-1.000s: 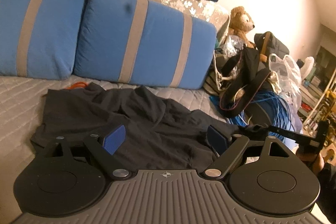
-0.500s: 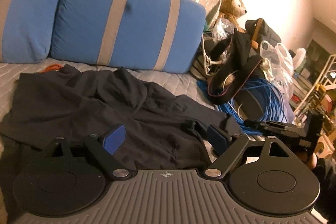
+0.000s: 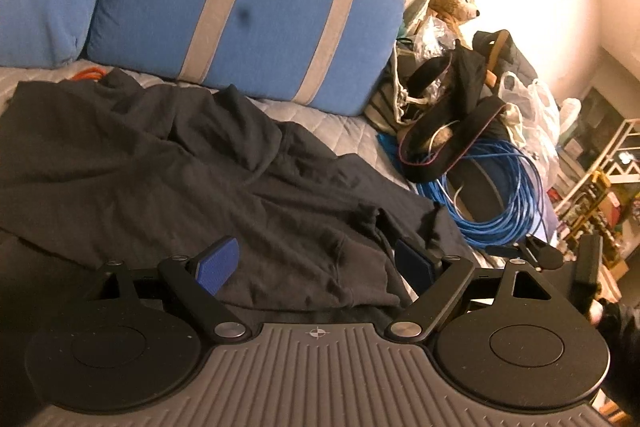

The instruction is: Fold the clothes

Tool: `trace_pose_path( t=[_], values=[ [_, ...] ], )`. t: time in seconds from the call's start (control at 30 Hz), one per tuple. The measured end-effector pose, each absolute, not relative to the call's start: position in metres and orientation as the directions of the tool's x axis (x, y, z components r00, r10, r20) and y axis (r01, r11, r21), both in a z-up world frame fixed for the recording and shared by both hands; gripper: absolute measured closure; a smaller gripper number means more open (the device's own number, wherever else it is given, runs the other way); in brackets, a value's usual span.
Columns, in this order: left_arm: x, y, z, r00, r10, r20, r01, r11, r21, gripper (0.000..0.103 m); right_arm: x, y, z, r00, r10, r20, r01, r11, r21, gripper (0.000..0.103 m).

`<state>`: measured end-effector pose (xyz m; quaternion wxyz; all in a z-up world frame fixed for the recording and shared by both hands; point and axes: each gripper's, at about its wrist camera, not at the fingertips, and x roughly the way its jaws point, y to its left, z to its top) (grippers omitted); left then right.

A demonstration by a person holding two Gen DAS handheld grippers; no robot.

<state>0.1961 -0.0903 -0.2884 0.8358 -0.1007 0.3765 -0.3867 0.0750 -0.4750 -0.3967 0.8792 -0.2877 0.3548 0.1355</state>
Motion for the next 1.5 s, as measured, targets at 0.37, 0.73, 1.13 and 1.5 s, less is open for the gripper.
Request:
trace_pose_path(
  t=[0.37, 0.73, 1.13, 1.5],
  values=[
    [0.195, -0.090, -0.302, 0.384, -0.742, -0.550, 0.574, 0.658, -0.487, 0.017, 0.069, -0.470, -0.428, 0.680, -0.049, -0.732, -0.601, 0.535, -0.594, 0.040],
    [0.195, -0.090, -0.303, 0.385, -0.739, -0.553, 0.568, 0.662, -0.488, 0.017, 0.069, -0.459, -0.441, 0.691, -0.072, -0.719, -0.627, 0.434, -0.647, 0.056],
    [0.195, -0.089, -0.303, 0.387, -0.735, -0.557, 0.567, 0.666, -0.485, 0.017, 0.077, -0.477, -0.427, 0.709, -0.047, -0.703, -0.557, 0.574, -0.600, 0.000],
    [0.196, -0.090, -0.304, 0.386, -0.729, -0.566, 0.567, 0.671, -0.478, 0.017, 0.095, -0.499, -0.412, 0.599, 0.014, -0.800, -0.490, 0.797, -0.353, 0.000]
  ],
)
